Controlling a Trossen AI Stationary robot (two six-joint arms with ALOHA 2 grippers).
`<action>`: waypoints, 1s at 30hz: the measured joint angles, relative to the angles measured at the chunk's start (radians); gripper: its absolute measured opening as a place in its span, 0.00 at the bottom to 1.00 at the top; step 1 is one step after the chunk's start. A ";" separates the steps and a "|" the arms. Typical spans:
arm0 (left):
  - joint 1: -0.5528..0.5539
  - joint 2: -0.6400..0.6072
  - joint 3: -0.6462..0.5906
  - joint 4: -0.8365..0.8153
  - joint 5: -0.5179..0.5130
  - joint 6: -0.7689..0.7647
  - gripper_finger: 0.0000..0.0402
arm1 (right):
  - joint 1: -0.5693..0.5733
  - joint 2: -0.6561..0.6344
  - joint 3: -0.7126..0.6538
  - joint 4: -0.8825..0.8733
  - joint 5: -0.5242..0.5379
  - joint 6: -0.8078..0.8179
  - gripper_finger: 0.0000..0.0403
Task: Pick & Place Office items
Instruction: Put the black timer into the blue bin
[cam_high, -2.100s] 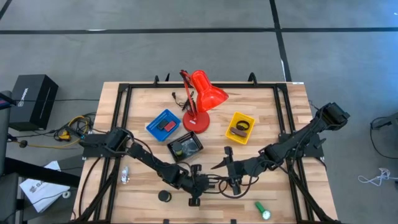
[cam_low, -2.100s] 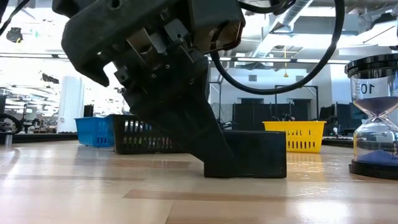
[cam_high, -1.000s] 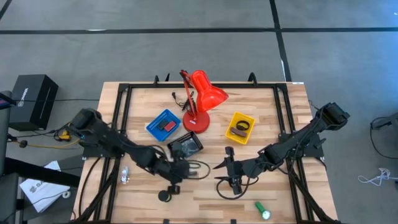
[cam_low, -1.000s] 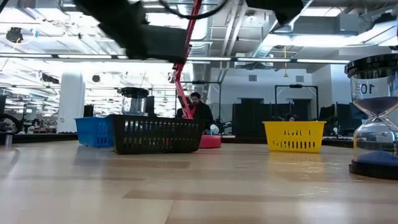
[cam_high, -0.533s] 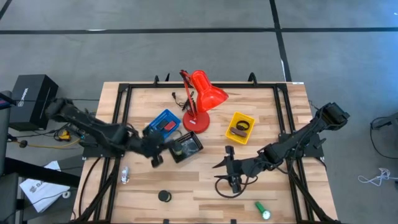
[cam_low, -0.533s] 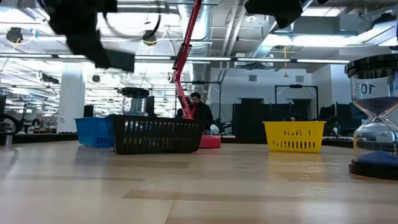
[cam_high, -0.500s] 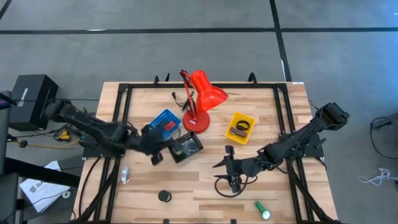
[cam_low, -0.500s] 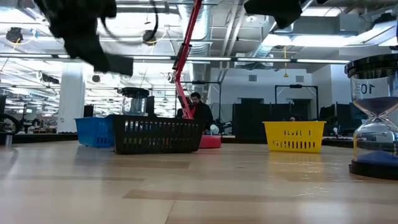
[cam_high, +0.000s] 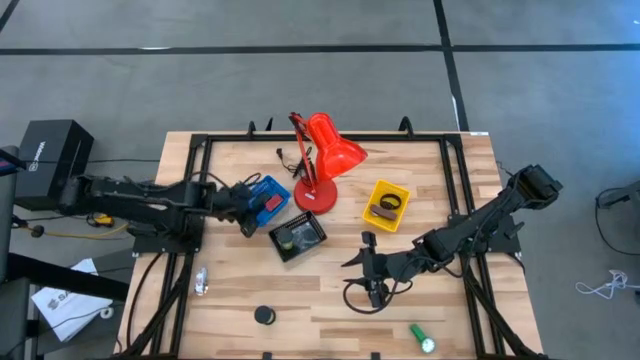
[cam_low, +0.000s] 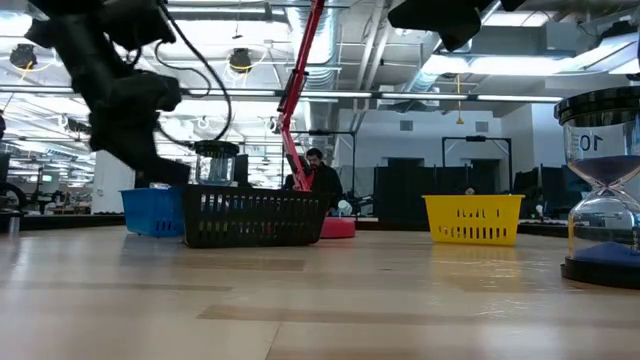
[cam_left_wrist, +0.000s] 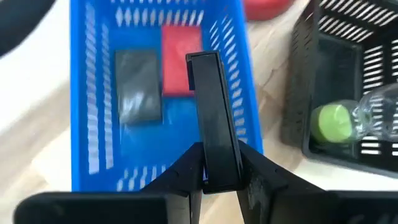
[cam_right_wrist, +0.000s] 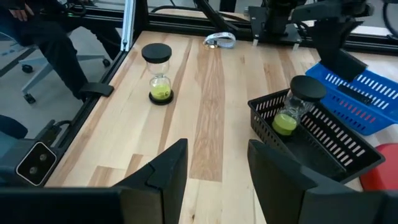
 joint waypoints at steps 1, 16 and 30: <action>0.017 0.001 0.000 0.014 0.013 0.046 0.17 | 0.000 0.000 0.000 0.000 0.000 0.000 0.39; 0.382 0.173 0.030 0.035 0.489 0.304 0.17 | 0.000 0.000 0.000 -0.003 0.000 -0.004 0.39; 0.505 0.377 0.113 -0.045 0.558 0.358 0.17 | 0.000 0.000 0.000 -0.007 0.000 -0.009 0.39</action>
